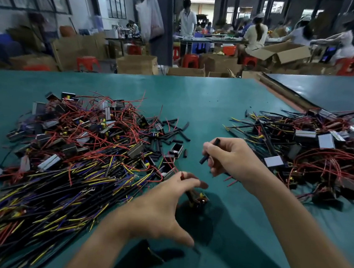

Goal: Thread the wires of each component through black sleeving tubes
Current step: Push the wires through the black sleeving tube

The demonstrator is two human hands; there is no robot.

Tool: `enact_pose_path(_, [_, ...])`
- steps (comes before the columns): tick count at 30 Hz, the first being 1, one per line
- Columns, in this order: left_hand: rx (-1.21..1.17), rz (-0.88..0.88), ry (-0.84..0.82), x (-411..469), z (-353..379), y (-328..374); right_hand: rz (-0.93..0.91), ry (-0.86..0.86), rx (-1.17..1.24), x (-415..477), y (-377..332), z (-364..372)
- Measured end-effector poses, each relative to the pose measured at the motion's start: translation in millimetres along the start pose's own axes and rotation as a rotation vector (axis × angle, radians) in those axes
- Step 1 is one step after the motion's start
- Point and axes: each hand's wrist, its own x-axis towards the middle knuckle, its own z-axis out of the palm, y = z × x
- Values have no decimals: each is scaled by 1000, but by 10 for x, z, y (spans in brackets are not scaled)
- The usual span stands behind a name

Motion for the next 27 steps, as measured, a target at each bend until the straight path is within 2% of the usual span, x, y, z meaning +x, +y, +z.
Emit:
enact_pose_path(4, [42,26,260,80,71,11,2,-7,-39,23,45,16])
enact_pose_path(6, [26,11,230,71,68,-5,-6,-6,-45,33,62,22])
enact_pose_path(10, [41,16,46,34,106,-14,-8,-5,-59,47,96,14])
enact_pose_path(16, [168,10,121,136,278,-58,-1,-24,-85,38,102,28])
enact_pose_path(23, [-7,-54,408,212,287,-184,-7,-21,-106,31,69,-36])
enact_pose_path(27, [-192,-177,482,230,228,-246,-1,-154,-144,-25,-10,-40])
